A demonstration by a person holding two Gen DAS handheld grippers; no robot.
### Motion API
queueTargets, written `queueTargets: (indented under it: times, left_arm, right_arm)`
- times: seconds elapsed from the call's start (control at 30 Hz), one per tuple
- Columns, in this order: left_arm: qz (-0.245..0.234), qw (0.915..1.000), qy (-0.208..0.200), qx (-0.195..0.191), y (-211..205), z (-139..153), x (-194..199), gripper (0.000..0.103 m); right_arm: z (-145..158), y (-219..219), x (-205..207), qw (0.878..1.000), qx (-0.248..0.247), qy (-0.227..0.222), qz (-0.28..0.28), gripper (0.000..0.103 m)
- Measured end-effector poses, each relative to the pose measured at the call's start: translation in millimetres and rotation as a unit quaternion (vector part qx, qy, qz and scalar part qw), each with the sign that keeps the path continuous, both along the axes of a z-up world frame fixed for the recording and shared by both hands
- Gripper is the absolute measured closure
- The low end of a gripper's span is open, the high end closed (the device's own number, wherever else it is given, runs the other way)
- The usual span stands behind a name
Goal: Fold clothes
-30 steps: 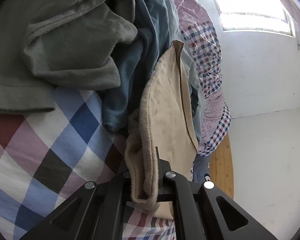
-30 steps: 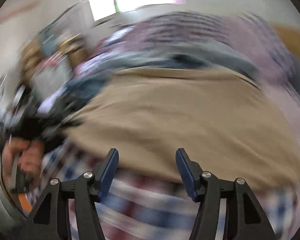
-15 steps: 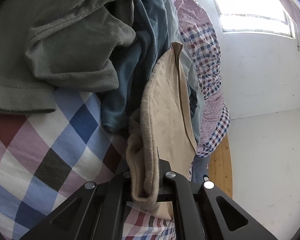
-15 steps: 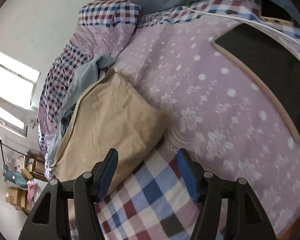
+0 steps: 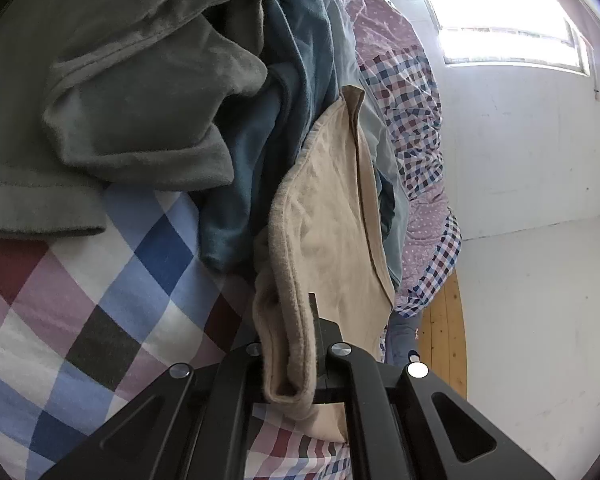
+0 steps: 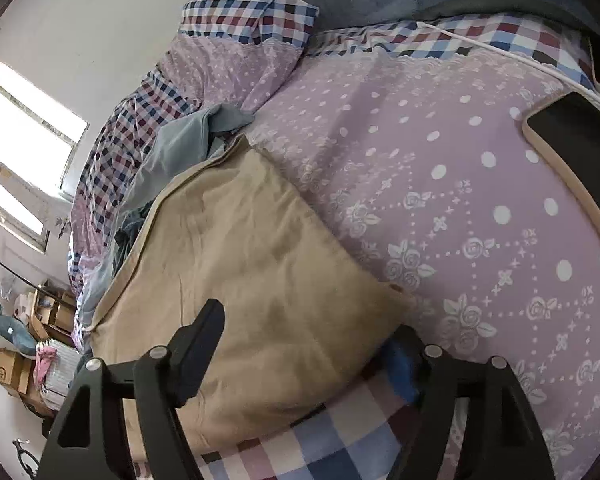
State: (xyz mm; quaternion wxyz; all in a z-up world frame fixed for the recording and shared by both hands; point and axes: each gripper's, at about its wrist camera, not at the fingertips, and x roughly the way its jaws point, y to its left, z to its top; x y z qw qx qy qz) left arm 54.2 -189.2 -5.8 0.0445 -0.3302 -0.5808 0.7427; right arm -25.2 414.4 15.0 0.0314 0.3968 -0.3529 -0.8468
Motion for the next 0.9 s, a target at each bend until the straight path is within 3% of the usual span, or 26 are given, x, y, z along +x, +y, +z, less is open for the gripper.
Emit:
queueTargets:
  times: [0.2, 0.5, 0.6, 0.67, 0.77, 0.9]
  left_arm:
    - [0.003, 1.0, 0.001, 0.002, 1, 0, 2, 0.101]
    - [0.003, 1.0, 0.003, 0.002, 1, 1, 2, 0.101]
    - [0.003, 1.0, 0.004, 0.003, 1, 1, 1, 0.101]
    - [0.003, 1.0, 0.004, 0.003, 2, 1, 1, 0.101]
    - [0.003, 1.0, 0.006, 0.004, 2, 1, 1, 0.101]
    - [0.001, 1.0, 0.008, 0.002, 2, 2, 1, 0.101]
  right_arm:
    - [-2, 8, 15, 0.998, -0.054, -0.005, -0.01, 0.028]
    - [0, -8, -8, 1.0, -0.02, -0.008, 0.008, 0.025]
    - [2, -14, -10, 1.0, -0.024, -0.003, 0.019, 0.033]
    - [2, -11, -2, 0.999, -0.039, -0.006, 0.01, 0.047]
    - [-5, -6, 2, 0.998, -0.066, -0.012, -0.001, 0.047]
    - [-3, -15, -13, 1.0, -0.023, -0.012, 0.015, 0.047]
